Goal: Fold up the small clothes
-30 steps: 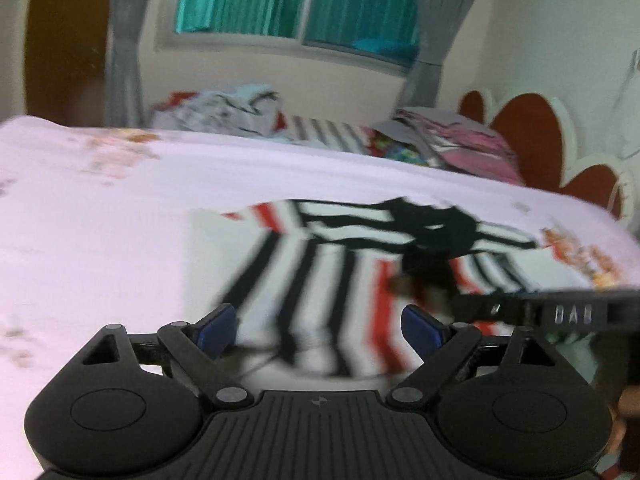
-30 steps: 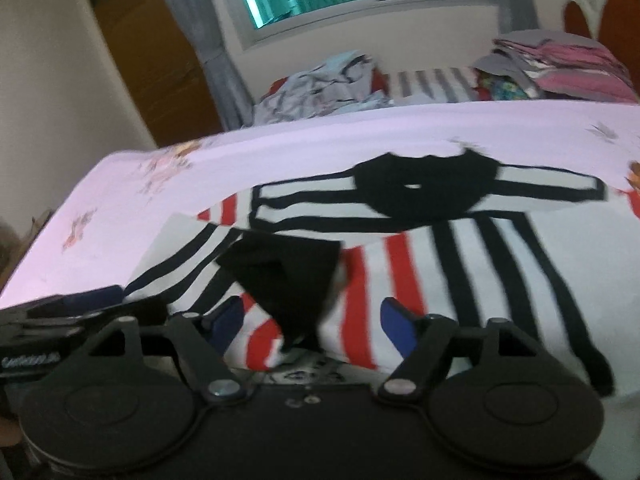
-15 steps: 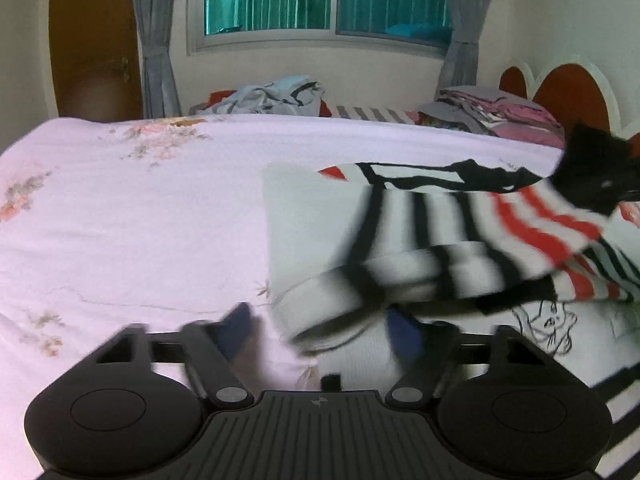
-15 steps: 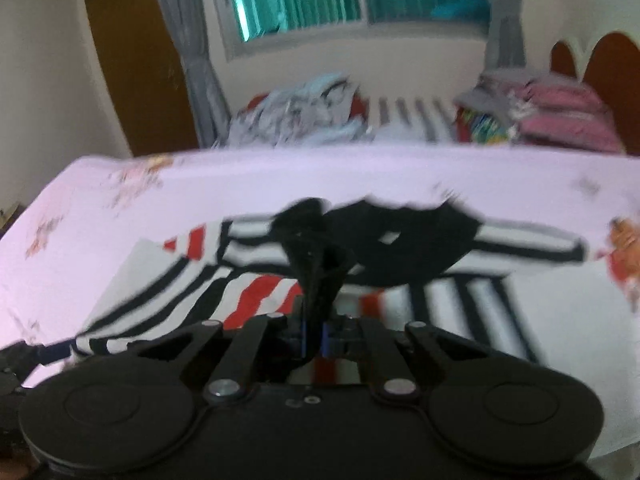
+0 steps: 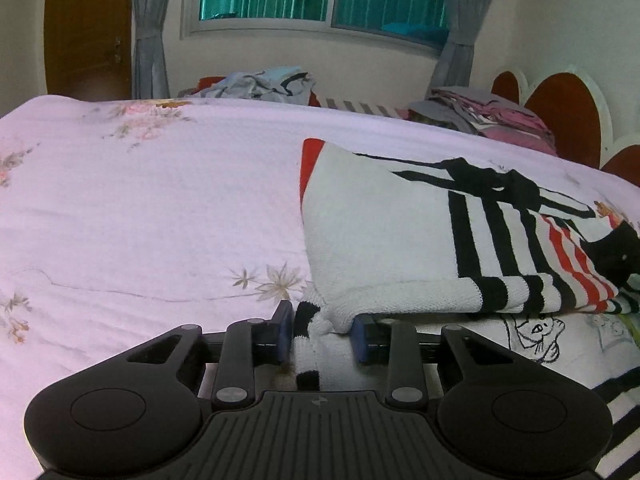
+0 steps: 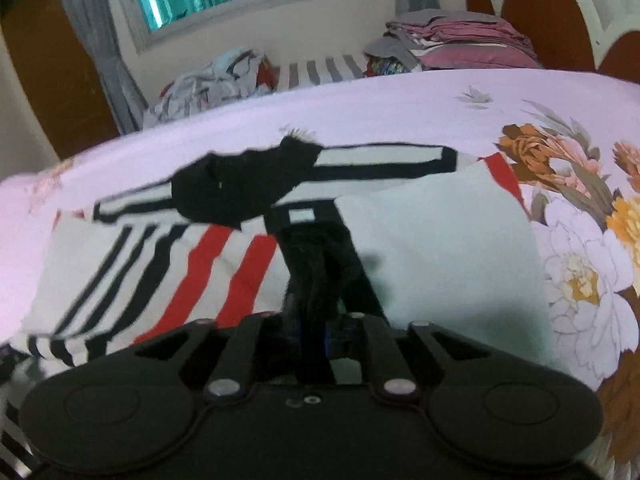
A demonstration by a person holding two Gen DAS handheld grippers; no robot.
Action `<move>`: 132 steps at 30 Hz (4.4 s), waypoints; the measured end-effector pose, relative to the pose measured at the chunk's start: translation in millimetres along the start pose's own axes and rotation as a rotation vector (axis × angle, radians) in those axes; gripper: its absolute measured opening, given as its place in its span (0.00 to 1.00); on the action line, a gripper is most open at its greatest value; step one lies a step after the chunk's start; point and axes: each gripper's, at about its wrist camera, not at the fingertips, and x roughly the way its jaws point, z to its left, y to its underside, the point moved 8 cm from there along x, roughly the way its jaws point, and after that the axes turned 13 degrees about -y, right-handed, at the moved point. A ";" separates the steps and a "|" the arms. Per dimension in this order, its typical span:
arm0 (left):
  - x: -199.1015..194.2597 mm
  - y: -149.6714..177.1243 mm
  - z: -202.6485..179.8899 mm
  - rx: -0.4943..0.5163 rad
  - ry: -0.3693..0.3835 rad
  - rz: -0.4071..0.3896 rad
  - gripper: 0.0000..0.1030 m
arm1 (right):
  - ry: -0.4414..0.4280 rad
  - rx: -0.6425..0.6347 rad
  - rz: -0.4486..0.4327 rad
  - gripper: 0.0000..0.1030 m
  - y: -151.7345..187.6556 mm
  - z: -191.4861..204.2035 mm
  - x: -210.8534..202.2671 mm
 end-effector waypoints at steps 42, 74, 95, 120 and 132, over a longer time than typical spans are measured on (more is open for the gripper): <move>124.0 -82.7 -17.8 -0.286 0.000 0.043 0.52 | 0.117 -0.115 -0.017 0.07 -3.8 -26.5 7.8; -3.7 -23.4 -98.8 0.013 0.089 0.062 0.53 | 0.013 -0.187 0.033 0.35 10.9 22.3 -2.3; -31.0 -0.1 -98.7 0.130 0.021 0.023 0.53 | 0.064 -0.250 0.092 0.42 28.0 6.2 -16.6; -106.0 71.8 -97.4 0.164 -0.025 0.091 0.60 | -0.059 -0.373 0.188 0.34 106.5 27.2 -70.8; -121.8 73.1 -99.3 0.184 -0.007 0.111 0.60 | -0.074 -0.318 0.149 0.36 116.7 45.3 -98.1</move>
